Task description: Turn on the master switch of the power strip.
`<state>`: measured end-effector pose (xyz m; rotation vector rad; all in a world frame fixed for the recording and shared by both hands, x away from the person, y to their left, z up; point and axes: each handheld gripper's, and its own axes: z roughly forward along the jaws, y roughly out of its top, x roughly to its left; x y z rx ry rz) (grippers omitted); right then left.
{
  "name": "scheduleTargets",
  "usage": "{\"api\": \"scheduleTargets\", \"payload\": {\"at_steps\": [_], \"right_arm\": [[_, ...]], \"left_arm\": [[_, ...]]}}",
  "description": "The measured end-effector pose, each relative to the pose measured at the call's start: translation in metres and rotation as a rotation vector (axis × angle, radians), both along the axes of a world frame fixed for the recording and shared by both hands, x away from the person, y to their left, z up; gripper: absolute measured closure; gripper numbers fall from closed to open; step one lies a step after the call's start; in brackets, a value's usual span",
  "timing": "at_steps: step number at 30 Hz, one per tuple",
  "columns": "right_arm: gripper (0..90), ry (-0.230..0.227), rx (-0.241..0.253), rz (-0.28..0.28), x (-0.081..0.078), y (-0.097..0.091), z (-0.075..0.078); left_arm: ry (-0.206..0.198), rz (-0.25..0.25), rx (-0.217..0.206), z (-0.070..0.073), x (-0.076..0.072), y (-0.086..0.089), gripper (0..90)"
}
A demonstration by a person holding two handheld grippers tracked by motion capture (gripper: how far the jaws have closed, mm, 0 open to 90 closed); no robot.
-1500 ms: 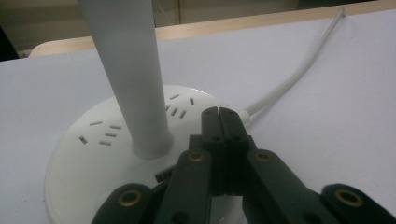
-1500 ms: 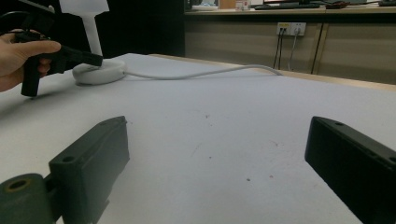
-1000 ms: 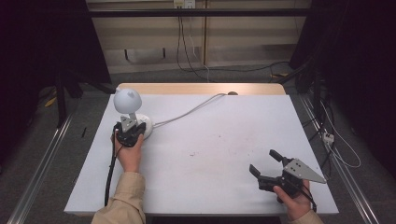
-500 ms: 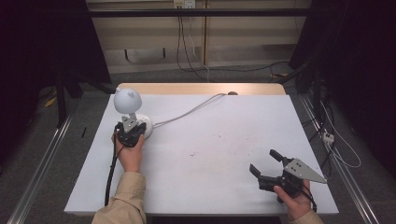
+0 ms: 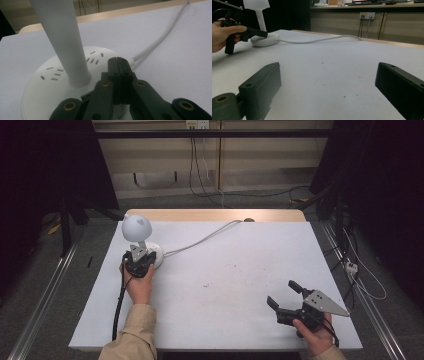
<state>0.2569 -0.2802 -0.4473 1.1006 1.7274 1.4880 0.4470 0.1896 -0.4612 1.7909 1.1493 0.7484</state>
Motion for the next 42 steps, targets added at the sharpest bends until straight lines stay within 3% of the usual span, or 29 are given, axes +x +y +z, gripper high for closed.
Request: {"api": "scheduleTargets", "payload": {"at_steps": [4,11,13,25,30,33,36,42], "right_arm": [[6.1,-0.001,0.001,0.001,0.0001,0.0006,-0.0002],[6.1,0.003,0.002,0.001,-0.0003,0.0005,-0.0002],[6.2,0.001,0.0,0.003,-0.0002,0.0002,-0.0002],[6.1,0.003,0.006,0.006,0.0002,0.0009,-0.0004],[6.1,0.004,0.008,0.007,0.0,0.0011,-0.0004],[6.1,0.006,0.004,0.009,0.0006,0.0012,-0.0011],[6.1,0.006,0.005,0.01,0.0007,0.0015,-0.0013],[6.1,0.003,0.012,0.005,0.0003,0.001,-0.0006]], "left_arm": [[0.005,-0.004,0.018,0.0005,-0.0002,0.0005,90.0],[0.002,0.006,0.004,-0.0001,-0.0001,-0.0009,90.0],[0.006,0.004,0.023,0.0004,-0.0003,-0.0008,90.0],[-0.001,0.011,0.022,-0.0002,-0.0005,-0.0031,90.0],[0.008,0.01,0.039,0.0006,-0.0006,-0.0026,90.0],[0.009,0.011,0.023,0.0001,-0.0003,-0.0017,90.0],[0.006,0.014,0.044,0.0006,-0.0009,-0.0033,90.0],[0.009,0.018,0.045,0.0006,-0.0008,-0.0037,90.0]]}}
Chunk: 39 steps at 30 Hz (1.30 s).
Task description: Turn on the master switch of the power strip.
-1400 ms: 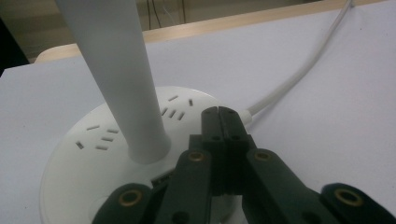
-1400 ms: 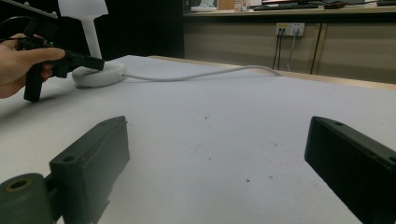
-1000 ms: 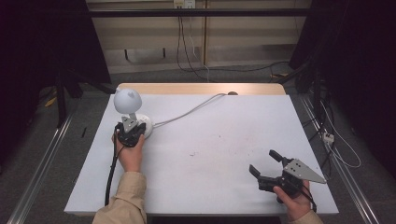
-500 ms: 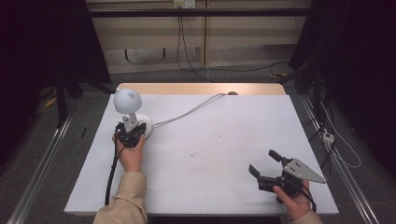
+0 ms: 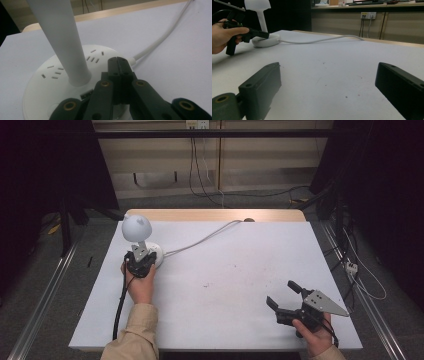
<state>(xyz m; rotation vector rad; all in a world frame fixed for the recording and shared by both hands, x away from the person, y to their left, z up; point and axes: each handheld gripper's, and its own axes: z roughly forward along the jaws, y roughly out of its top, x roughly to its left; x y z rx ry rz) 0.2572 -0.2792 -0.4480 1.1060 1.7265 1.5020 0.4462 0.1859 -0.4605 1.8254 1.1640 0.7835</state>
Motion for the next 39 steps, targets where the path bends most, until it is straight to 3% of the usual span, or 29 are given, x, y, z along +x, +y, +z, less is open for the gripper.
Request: {"api": "scheduleTargets", "payload": {"at_steps": [4,13,39], "right_arm": [[6.1,0.002,0.0,0.0,0.0002,0.0003,-0.0002],[6.1,-0.003,0.001,0.001,0.0005,-0.0002,0.0],[6.1,-0.001,-0.001,0.007,0.0014,-0.0011,-0.0009]], "left_arm": [[0.002,0.006,-0.012,-0.0002,0.0,-0.0001,90.0],[0.007,0.01,0.015,0.0008,-0.0003,-0.0028,90.0],[0.02,0.017,0.01,0.0017,0.001,-0.0032,90.0]]}}
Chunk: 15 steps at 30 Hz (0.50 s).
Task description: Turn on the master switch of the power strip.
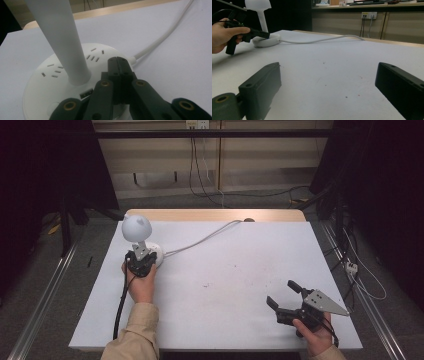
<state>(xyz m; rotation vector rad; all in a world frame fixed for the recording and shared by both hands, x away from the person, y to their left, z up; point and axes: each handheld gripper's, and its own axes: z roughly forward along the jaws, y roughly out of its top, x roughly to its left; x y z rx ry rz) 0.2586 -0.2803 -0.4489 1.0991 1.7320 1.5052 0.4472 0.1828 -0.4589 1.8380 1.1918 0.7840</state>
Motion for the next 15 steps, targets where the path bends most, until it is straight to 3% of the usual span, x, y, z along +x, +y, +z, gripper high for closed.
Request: {"api": "scheduleTargets", "payload": {"at_steps": [3,5,11,15], "right_arm": [[6.1,0.001,-0.001,0.002,0.0002,0.0003,-0.0004],[6.2,0.002,-0.002,0.0,0.0002,0.0,-0.0004],[6.2,0.006,-0.002,-0.003,0.0002,-0.0009,-0.0009],[6.2,0.005,-0.004,-0.004,0.0001,-0.0008,-0.0009]], "left_arm": [[0.005,-0.001,0.002,0.0005,0.0004,0.0,90.0],[0.008,0.006,-0.025,0.0003,0.0007,0.0001,90.0],[0.014,0.002,0.022,0.0021,0.0009,-0.0026,90.0],[0.018,0.008,0.004,0.0018,0.0011,-0.0012,90.0]]}}
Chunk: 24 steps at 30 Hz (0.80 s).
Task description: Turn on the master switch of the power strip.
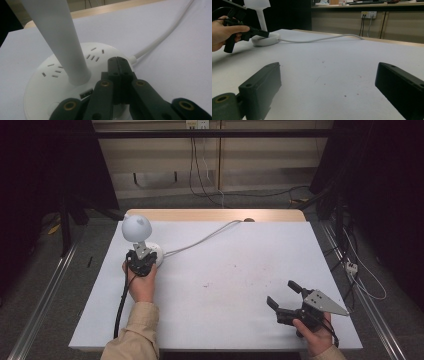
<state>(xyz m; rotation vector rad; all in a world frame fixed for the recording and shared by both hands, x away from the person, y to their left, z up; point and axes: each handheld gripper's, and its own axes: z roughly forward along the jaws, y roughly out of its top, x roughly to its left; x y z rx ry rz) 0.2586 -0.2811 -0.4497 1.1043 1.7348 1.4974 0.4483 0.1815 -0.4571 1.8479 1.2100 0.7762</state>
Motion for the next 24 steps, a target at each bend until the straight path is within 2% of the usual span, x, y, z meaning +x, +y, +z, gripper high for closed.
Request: {"api": "scheduleTargets", "payload": {"at_steps": [5,7,12,13,16,19,24], "right_arm": [[6.2,-0.001,-0.002,0.003,0.0006,-0.0004,0.0],[6.2,-0.003,0.0,0.005,0.0002,-0.0006,0.0005],[6.2,-0.002,-0.005,0.006,0.0006,-0.0003,-0.0004],[6.2,0.001,-0.003,0.004,0.0007,0.0003,-0.0006],[6.2,-0.003,-0.003,0.008,0.0007,0.0009,-0.0003],[6.2,-0.002,-0.005,0.006,0.0003,0.0001,-0.0001],[6.2,0.003,0.004,0.001,0.0009,-0.0016,-0.0013]], "left_arm": [[0.013,-0.005,0.005,0.0013,0.0007,0.0,90.0],[0.01,-0.005,0.032,0.002,0.001,-0.002,90.0],[0.016,-0.01,0.017,0.0019,0.0015,-0.0009,90.0],[0.015,-0.003,0.001,0.0017,0.0017,-0.0009,90.0],[0.028,-0.008,0.017,0.0024,0.0025,-0.0012,90.0],[0.014,-0.003,0.056,0.0023,0.0009,-0.0047,90.0],[0.017,0.004,0.037,0.0027,0.0005,-0.0055,90.0]]}}
